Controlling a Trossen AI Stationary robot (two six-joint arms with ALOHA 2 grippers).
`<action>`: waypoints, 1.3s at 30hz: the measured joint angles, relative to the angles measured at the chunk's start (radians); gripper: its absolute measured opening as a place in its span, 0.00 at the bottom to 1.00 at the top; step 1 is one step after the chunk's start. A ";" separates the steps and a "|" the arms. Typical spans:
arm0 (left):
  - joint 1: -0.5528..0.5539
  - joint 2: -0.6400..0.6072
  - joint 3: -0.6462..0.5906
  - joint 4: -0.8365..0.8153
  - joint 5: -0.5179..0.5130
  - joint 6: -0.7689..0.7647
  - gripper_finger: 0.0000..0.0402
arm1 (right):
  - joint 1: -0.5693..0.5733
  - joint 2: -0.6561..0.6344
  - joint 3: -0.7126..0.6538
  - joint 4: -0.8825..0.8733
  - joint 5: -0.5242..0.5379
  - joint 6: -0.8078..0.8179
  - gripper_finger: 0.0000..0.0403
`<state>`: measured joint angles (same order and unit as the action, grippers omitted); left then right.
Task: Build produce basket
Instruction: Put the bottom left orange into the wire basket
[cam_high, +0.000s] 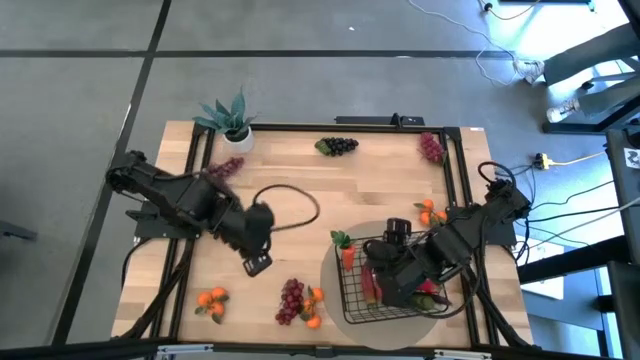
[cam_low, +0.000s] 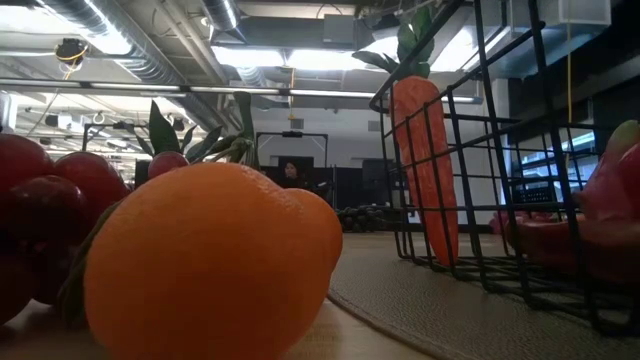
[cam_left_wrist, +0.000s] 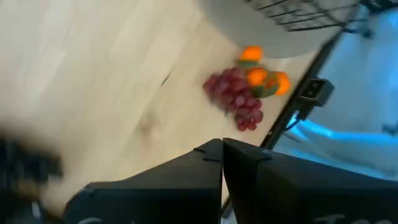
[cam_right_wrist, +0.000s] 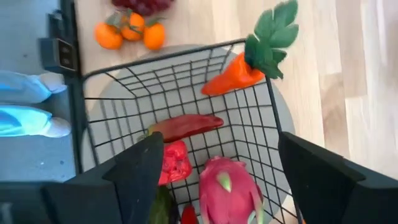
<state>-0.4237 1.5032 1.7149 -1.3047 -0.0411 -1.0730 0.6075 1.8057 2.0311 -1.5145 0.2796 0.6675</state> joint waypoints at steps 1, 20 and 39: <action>-0.024 0.000 0.000 -0.020 -0.015 -0.071 0.00 | 0.000 0.000 0.014 0.000 0.000 -0.017 0.74; -0.443 0.002 -0.027 -0.245 -0.171 -0.562 0.00 | -0.068 -0.002 0.171 -0.017 -0.134 -0.188 0.74; -0.444 0.003 -0.027 -0.161 -0.179 -0.514 0.00 | -0.215 -0.003 0.171 -0.057 -0.257 -0.364 0.74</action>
<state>-0.8680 1.5063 1.6878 -1.4655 -0.2203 -1.5869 0.3927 1.8030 2.2024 -1.5715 0.0227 0.3039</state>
